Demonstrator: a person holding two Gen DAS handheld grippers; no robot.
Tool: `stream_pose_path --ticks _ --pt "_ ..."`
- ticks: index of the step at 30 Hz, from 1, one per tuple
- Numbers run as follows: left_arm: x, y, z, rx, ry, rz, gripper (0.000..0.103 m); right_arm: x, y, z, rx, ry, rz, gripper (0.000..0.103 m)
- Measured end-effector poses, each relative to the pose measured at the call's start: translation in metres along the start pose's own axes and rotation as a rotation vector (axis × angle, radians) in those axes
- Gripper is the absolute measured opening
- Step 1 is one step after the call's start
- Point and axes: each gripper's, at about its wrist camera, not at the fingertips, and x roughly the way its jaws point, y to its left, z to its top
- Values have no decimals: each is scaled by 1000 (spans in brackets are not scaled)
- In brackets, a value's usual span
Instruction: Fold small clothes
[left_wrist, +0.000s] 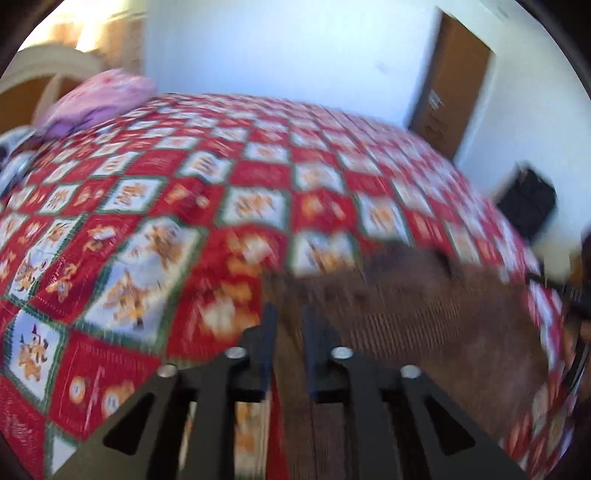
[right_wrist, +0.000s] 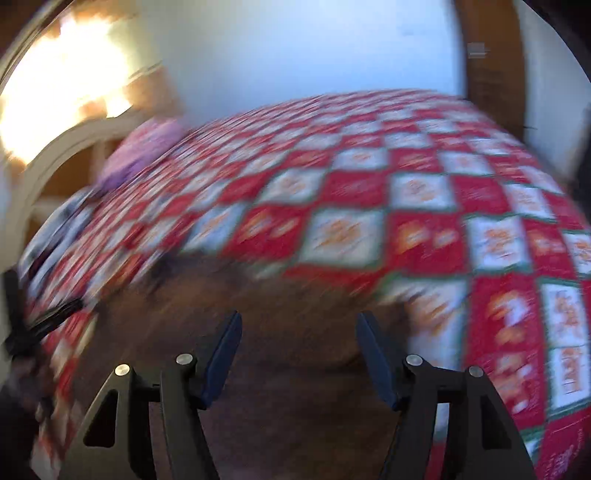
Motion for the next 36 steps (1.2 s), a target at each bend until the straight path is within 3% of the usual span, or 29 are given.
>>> stream_pose_path --ticks 1,3,5,7,9,14,17,20,26,28,31,36 --pt "1 -6 -7 42 27 9 40 8 10 -6 -53 51 -23 65" --pt "8 -19 -18 121 53 39 49 25 27 -16 -135 125 -79 65" --pt "20 -27 -19 172 66 110 49 39 31 -14 -155 151 -109 65" --pt "31 -27 -13 160 75 136 51 48 25 -1 -119 146 -106 65" --pt "38 -22 0 136 46 189 59 51 19 17 -99 118 -151 65" --pt "40 4 34 15 -25 263 64 38 4 54 -40 -37 -243 65" --pt "37 21 42 -51 -37 296 64 34 -1 58 -21 -54 -256 65" --pt "31 26 35 -74 -28 286 65 29 -6 45 -23 -58 -265 66" --pt "16 2 -1 -1 25 236 65 17 -27 4 22 -13 -219 66" --pt "13 -5 -15 29 44 251 73 17 -37 -15 24 29 -261 66" --pt "15 -12 -38 77 68 275 75 9 -52 -36 66 45 -274 66" --pt "-6 -7 -47 32 48 263 75 -25 -61 -55 129 4 -288 66"
